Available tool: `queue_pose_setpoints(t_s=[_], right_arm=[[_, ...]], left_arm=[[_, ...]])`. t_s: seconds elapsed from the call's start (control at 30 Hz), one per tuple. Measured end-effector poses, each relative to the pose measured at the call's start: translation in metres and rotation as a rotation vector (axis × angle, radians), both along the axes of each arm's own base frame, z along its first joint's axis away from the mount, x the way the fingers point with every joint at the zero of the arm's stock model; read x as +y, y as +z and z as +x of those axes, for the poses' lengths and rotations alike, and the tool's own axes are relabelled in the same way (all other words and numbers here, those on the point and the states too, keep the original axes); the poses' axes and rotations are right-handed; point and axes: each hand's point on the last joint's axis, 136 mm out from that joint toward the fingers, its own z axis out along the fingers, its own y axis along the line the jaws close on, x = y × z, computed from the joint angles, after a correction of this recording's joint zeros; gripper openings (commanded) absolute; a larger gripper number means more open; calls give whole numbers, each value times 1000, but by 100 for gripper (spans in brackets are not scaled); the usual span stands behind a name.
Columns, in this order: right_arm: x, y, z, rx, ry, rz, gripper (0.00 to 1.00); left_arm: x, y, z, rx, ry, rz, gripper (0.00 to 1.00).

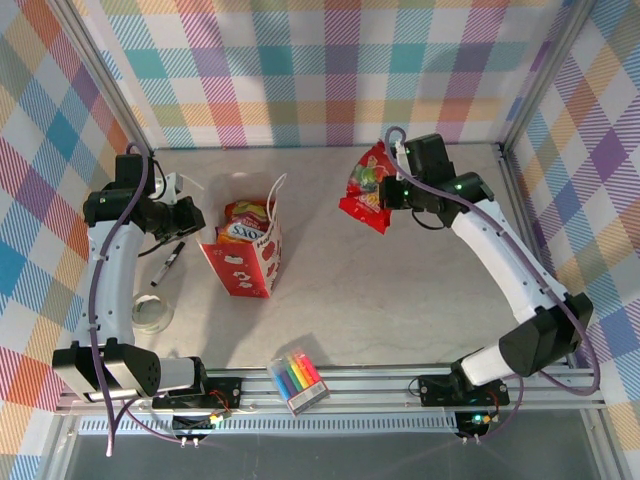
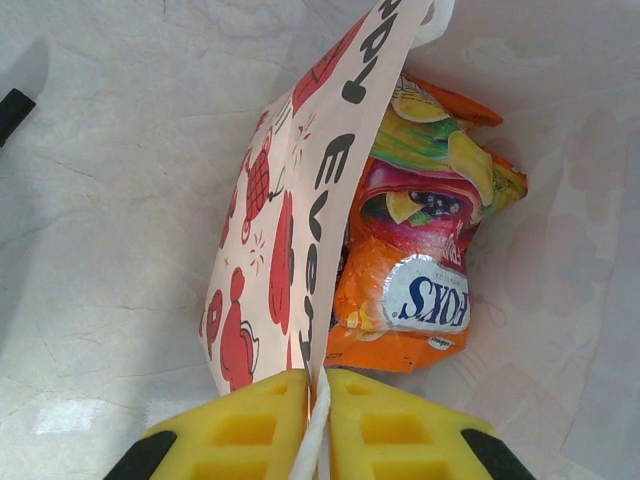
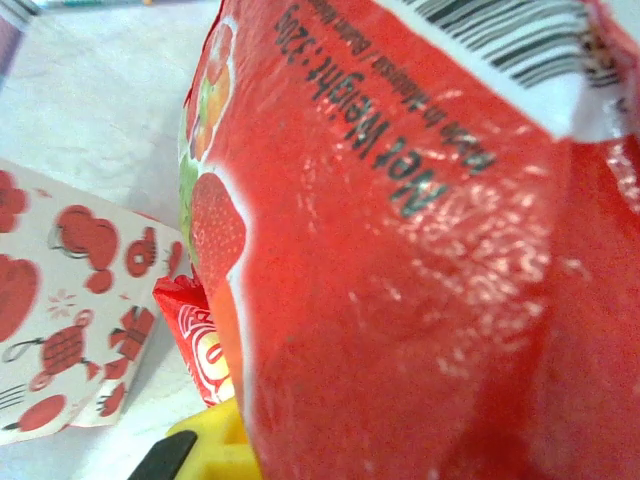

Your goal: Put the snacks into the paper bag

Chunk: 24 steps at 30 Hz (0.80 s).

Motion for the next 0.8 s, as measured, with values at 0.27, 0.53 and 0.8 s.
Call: queue_pose_setpoints(t_s=[0.27,0.53,0.8], right_arm=[[16,68,-13,-155,53,30,0],[45,108,-33,-257,136,66,0],[86,165,-46,-401,234,146,0]], left_arm=[[0,2,1,-9,0,1,13],[0,4,1,-20,-2,0,13],[0,6,3,-34,1,-2,13]])
